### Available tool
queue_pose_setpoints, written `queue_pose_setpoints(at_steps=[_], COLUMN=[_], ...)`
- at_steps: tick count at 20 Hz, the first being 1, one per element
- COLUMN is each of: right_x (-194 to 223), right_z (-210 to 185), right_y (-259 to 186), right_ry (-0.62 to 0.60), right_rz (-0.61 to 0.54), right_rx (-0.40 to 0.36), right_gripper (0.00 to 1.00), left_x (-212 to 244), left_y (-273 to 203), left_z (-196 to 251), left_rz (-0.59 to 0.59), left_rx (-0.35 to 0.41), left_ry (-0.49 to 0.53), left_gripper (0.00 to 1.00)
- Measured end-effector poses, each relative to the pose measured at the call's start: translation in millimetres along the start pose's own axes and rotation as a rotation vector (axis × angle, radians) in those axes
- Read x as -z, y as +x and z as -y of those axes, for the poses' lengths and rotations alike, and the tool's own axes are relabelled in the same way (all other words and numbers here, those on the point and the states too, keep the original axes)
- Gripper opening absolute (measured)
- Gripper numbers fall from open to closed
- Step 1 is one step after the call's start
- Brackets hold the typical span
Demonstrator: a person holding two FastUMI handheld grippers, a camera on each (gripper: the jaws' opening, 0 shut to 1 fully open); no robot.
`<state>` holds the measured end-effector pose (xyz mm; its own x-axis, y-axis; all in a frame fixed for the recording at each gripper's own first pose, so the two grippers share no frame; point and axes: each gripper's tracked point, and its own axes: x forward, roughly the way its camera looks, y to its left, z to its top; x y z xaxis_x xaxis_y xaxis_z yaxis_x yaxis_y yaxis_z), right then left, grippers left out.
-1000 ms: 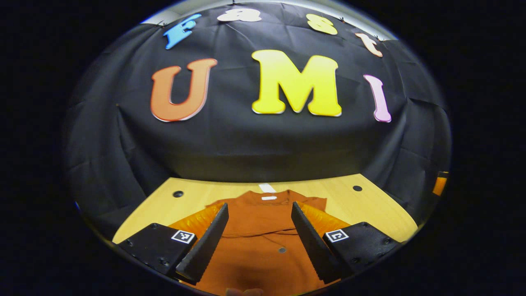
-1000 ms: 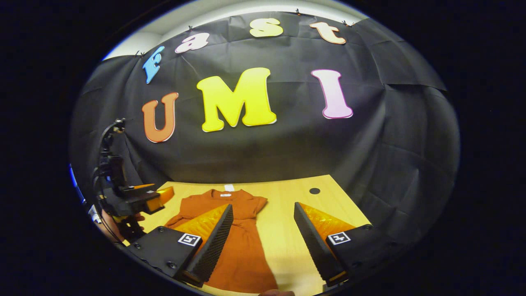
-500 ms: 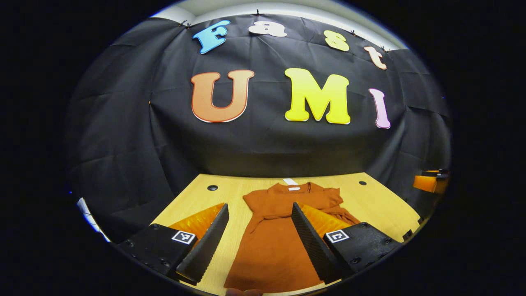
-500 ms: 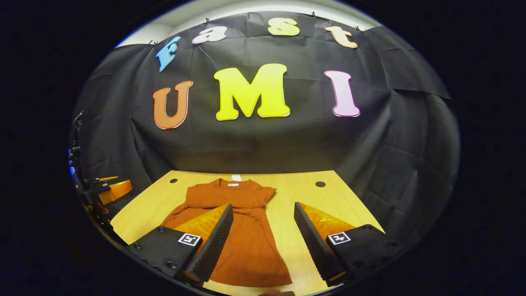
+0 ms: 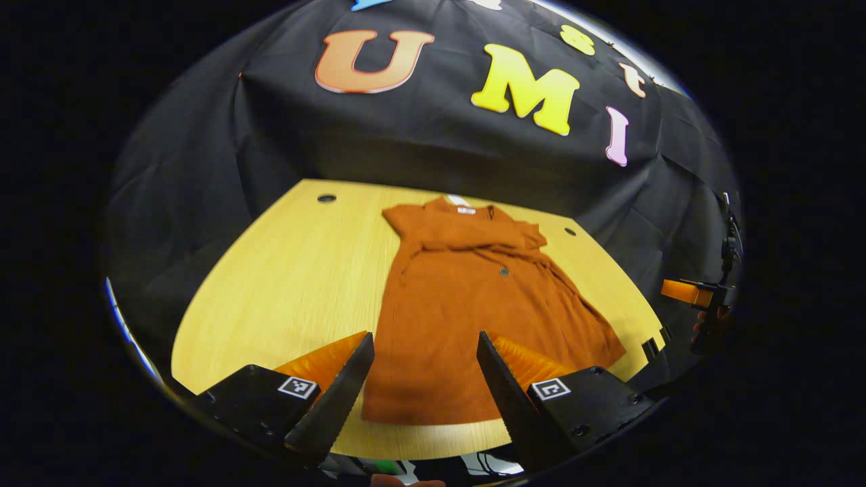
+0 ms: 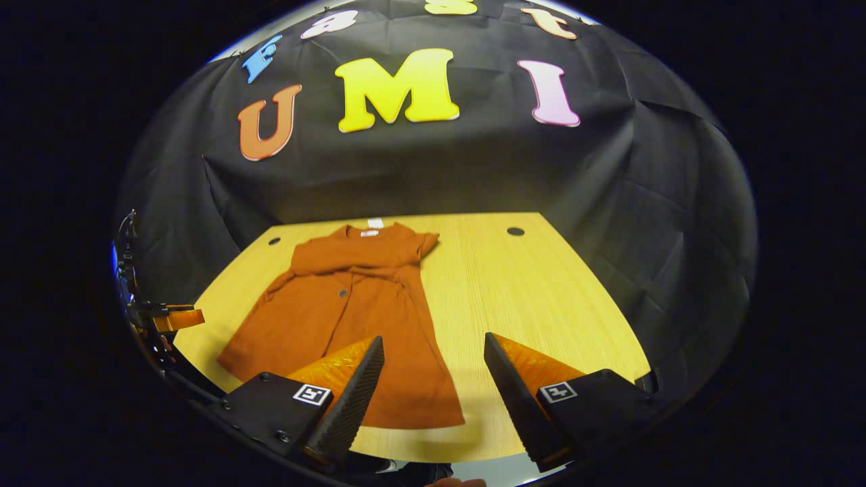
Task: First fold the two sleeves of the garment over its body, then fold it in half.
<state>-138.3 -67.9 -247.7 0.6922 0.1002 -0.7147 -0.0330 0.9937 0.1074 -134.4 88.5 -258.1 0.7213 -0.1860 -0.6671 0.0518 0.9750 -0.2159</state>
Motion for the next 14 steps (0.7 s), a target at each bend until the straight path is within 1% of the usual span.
queue_pose_setpoints(at_steps=[3,5,7,8,10,13,14], right_x=[44,65,79,85,98,113,119], right_z=[11,15,15,16,15,11,8], right_y=[14,24,37,44,57,73,77], right_ry=[-0.013,-0.026,-0.029,-0.021,-0.007,-0.031,-0.039], right_rz=[-0.099,-0.148,-0.185,-0.202,-0.236,-0.279,-0.297], right_rx=[0.017,0.03,0.04,0.047,0.056,0.068,0.067], right_gripper=[0.96,0.96,0.94,0.96,0.96,0.96,0.96], left_x=[44,60,76,78,78,74,73], left_y=[13,20,25,27,30,35,37], left_z=[-18,-24,-30,-28,-26,-22,-15], left_rz=[-0.094,-0.136,-0.168,-0.178,-0.172,-0.178,-0.177], left_rx=[-0.016,-0.027,-0.04,-0.037,-0.044,-0.046,-0.031], left_ry=[-0.007,-0.047,-0.061,-0.067,-0.061,-0.058,-0.06], left_gripper=[0.99,0.99,0.99,0.99,0.99,0.99,0.99])
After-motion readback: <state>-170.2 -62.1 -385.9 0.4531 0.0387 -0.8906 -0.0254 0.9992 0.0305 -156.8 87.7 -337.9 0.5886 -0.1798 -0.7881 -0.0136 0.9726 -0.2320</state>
